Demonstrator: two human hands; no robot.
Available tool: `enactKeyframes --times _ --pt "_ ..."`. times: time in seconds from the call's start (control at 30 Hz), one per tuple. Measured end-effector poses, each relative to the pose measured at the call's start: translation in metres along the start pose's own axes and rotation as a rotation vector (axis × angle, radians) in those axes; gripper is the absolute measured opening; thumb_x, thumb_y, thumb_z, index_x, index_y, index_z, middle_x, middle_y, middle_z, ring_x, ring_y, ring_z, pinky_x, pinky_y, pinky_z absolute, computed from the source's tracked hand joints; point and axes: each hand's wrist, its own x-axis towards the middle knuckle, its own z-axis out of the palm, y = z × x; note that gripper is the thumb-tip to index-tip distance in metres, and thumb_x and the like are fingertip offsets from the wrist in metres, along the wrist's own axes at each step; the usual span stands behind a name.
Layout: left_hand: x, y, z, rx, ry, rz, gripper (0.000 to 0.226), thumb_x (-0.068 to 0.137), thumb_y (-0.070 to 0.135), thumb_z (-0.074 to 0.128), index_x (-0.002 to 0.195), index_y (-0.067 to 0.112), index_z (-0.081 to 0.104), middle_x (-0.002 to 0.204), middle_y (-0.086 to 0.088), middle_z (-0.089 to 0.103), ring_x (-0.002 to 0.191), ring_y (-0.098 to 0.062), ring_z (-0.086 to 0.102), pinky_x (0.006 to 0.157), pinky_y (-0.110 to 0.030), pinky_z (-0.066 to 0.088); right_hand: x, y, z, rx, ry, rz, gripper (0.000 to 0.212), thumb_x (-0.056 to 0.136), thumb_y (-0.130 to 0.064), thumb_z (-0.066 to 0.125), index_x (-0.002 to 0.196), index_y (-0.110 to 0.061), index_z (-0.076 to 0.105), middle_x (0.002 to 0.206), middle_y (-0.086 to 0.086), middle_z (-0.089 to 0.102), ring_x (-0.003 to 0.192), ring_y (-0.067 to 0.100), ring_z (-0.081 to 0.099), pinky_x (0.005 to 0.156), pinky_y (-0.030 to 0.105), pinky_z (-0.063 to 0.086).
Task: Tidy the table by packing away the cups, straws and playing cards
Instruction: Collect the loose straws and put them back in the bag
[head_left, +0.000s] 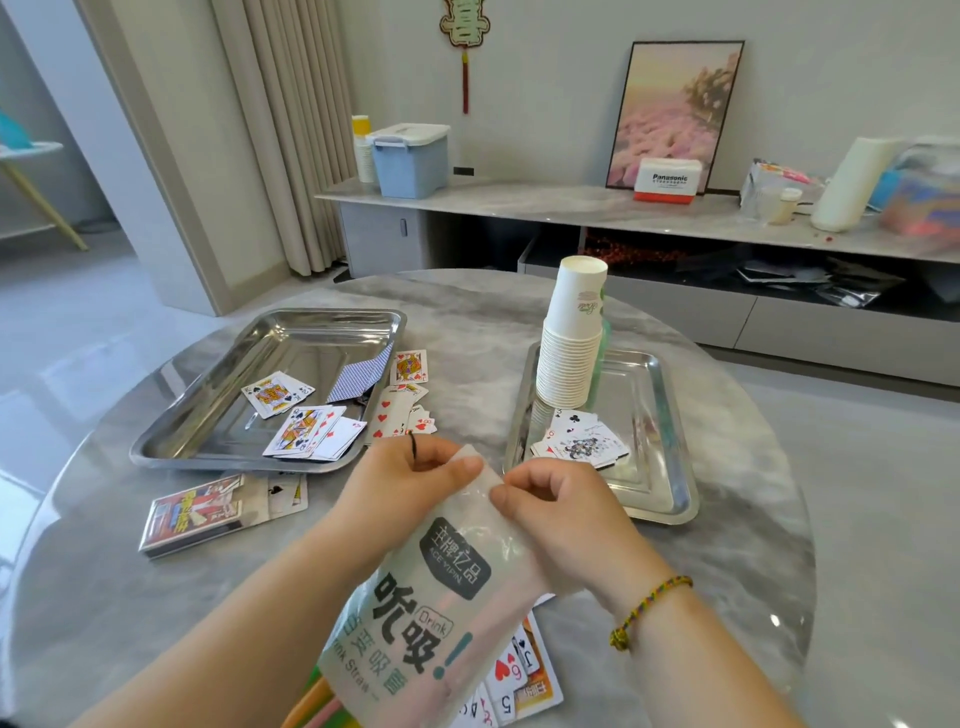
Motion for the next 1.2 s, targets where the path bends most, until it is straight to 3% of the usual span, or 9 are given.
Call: enactKeyframes --times 0.13,0.27,0.4,0.53,0.6,0.73,0.9,1.07,1.2 --pt "-0.001 -0.002 0.002 0.077 0.033 0.068 0.028 0.078 0.008 0.066 0.053 0.020 0.064 0.047 0.007 0.061 0.048 -0.005 0.053 0.053 -0.019 0.045 -0.001 0.000 0.004 -0.031 0.005 -0.042 0.033 0.081 -0.018 0.062 0.049 -0.026 0.054 0.041 -0.024 0.054 0.043 -0.010 0.047 0.045 0.004 0.035" --pt "-0.002 0.000 0.005 0.235 0.031 0.206 0.033 0.077 0.012 0.066 0.050 0.031 0.065 0.045 0.015 0.058 0.045 0.003 0.046 0.050 -0.010 0.036 -0.002 -0.002 0.005 -0.053 0.056 -0.118 0.036 0.081 -0.019 0.062 0.048 -0.028 0.053 0.042 -0.026 0.054 0.044 -0.010 0.047 0.046 0.005 0.034" --pt "-0.001 0.003 0.006 0.246 0.042 0.254 0.038 0.079 0.013 0.064 0.057 0.043 0.065 0.049 0.019 0.060 0.050 0.003 0.049 0.054 -0.011 0.039 -0.001 -0.003 0.006 -0.033 0.099 -0.153 0.033 0.081 -0.018 0.062 0.050 -0.028 0.053 0.044 -0.022 0.055 0.047 -0.006 0.048 0.048 0.007 0.036" --pt "0.001 0.000 0.002 0.133 0.059 0.169 0.032 0.078 0.010 0.064 0.052 0.027 0.065 0.046 0.010 0.060 0.046 0.000 0.049 0.054 -0.021 0.042 0.000 -0.005 -0.002 -0.046 -0.018 -0.084 0.030 0.083 -0.016 0.059 0.055 -0.028 0.054 0.054 -0.013 0.054 0.048 -0.009 0.047 0.050 0.005 0.036" --pt "0.002 -0.001 0.002 0.095 0.053 0.153 0.030 0.079 0.007 0.064 0.053 0.022 0.062 0.045 0.008 0.059 0.045 -0.002 0.050 0.051 -0.019 0.043 0.000 -0.005 -0.004 -0.095 -0.026 -0.087 0.032 0.083 -0.016 0.059 0.053 -0.027 0.052 0.054 -0.012 0.052 0.048 -0.008 0.047 0.050 0.006 0.036" --pt "0.003 0.000 0.002 0.048 0.048 0.163 0.026 0.080 0.007 0.062 0.057 0.020 0.061 0.045 0.009 0.061 0.042 0.003 0.051 0.045 -0.010 0.042 0.000 -0.003 0.003 -0.107 0.072 -0.136 0.035 0.082 -0.017 0.059 0.050 -0.029 0.051 0.047 -0.014 0.054 0.049 -0.006 0.048 0.049 0.007 0.036" --pt "0.005 -0.005 -0.001 0.026 0.067 0.129 0.028 0.082 0.008 0.061 0.056 0.019 0.060 0.044 0.008 0.059 0.042 -0.001 0.050 0.045 -0.013 0.042 0.002 -0.001 -0.003 -0.131 -0.045 -0.026 0.030 0.084 -0.022 0.057 0.055 -0.026 0.051 0.056 -0.012 0.052 0.050 -0.004 0.046 0.051 0.011 0.036" --pt "0.005 -0.006 -0.004 0.011 0.103 0.135 0.021 0.082 0.011 0.060 0.063 0.018 0.061 0.043 0.009 0.060 0.040 0.002 0.050 0.043 -0.010 0.041 0.000 0.003 0.008 -0.231 0.081 -0.128 0.036 0.083 -0.024 0.058 0.050 -0.025 0.044 0.046 -0.010 0.044 0.045 -0.003 0.043 0.047 0.014 0.032" --pt "0.005 -0.008 -0.005 0.017 0.124 0.120 0.020 0.082 0.011 0.061 0.063 0.019 0.062 0.044 0.009 0.061 0.042 0.000 0.052 0.044 -0.011 0.043 0.003 0.001 -0.002 -0.177 -0.082 -0.018 0.031 0.085 -0.021 0.056 0.055 -0.026 0.050 0.054 -0.012 0.048 0.044 -0.007 0.043 0.047 0.007 0.033"
